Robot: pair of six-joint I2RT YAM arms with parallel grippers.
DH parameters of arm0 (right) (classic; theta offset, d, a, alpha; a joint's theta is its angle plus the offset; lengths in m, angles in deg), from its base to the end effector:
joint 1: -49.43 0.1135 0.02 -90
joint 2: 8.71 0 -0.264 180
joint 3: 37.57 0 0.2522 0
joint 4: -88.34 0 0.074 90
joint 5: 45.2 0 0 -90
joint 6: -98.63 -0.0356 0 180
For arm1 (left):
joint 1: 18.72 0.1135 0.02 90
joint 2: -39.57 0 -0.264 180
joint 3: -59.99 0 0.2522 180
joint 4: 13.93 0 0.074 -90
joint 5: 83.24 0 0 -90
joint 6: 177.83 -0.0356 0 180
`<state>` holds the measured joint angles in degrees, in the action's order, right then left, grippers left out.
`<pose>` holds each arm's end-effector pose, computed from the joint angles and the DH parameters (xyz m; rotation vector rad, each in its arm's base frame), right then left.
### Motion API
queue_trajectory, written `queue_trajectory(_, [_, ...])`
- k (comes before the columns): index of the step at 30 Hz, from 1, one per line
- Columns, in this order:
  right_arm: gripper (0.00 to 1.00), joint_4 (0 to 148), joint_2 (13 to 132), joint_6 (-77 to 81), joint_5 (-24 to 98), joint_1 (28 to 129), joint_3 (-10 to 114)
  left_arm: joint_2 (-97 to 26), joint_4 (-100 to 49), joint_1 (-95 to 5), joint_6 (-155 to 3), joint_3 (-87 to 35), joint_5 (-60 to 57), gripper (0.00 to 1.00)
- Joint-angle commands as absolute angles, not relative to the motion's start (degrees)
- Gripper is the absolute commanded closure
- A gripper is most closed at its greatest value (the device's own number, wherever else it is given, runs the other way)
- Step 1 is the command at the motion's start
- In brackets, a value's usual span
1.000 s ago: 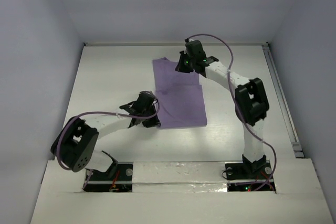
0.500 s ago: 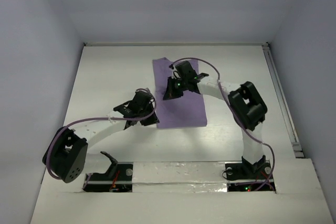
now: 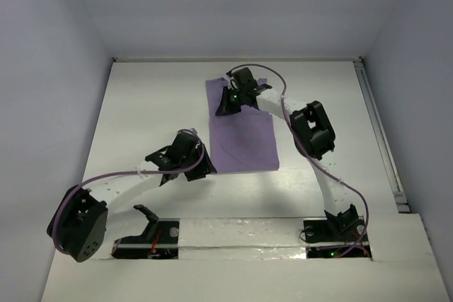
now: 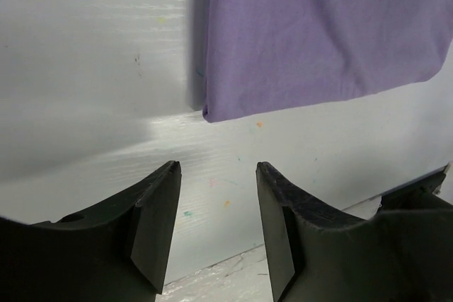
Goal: Fold and stack the t-shirts
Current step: Fold the tshirt
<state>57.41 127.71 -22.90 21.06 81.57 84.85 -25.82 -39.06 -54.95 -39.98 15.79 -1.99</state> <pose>0.4424 0.2948 0.1592 -0.2315 2.5008 0.9944 0.1748 -0.1348 0.1834 -0.1803 2.5437 -0.8289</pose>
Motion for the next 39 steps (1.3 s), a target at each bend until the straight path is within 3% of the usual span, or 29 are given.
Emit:
queue_trajectory(1, [1.0,57.87,121.47,-23.18,22.13,80.63,84.05,-25.65,-36.66,-54.75,-38.44,16.0,-3.26,0.56])
queue_trajectory(6, [0.99,59.64,105.37,-21.25,24.85,80.1,70.01,-27.75,-31.3,-54.75,-34.92,16.17,-3.17,0.54])
queue_trajectory(8, [0.88,61.83,91.47,-21.42,28.01,80.1,56.35,-29.42,-28.58,-54.23,-33.43,16.87,-3.43,0.55])
queue_trajectory(9, [0.88,61.84,91.4,-21.77,28.02,80.1,51.64,-30.04,-28.57,-54.23,-33.25,16.88,-3.52,0.56])
queue_trajectory(10, [0.75,62.01,88.0,-22.39,28.89,79.58,46.9,-30.56,-28.13,-54.23,-33.25,17.05,-3.61,0.58])
queue_trajectory(13, [0.57,61.32,75.26,-24.32,30.82,77.83,29.93,-32.15,-28.13,-54.23,-33.51,17.23,-3.44,0.62])
queue_trajectory(17, [0.52,57.97,62.6,-26.43,28.03,70.72,15.67,-32.51,-29.88,-54.23,-33.78,17.49,-2.12,0.65])
queue_trajectory(22, [0.44,57.61,59.49,-27.05,27.4,68.15,7.58,-32.15,-31.47,-54.23,-34.57,18.28,-0.1,0.61])
queue_trajectory(30, [0.47,66.57,66.96,-29.86,23.89,67.1,2.73,-35.23,-29.18,-54.23,-35.36,19.16,-0.89,0.63])
queue_trajectory(39, [0.67,68.08,68.81,-30.04,24.23,67.1,2.99,-36.19,-28.3,-54.23,-35.62,19.51,0.08,0.75])
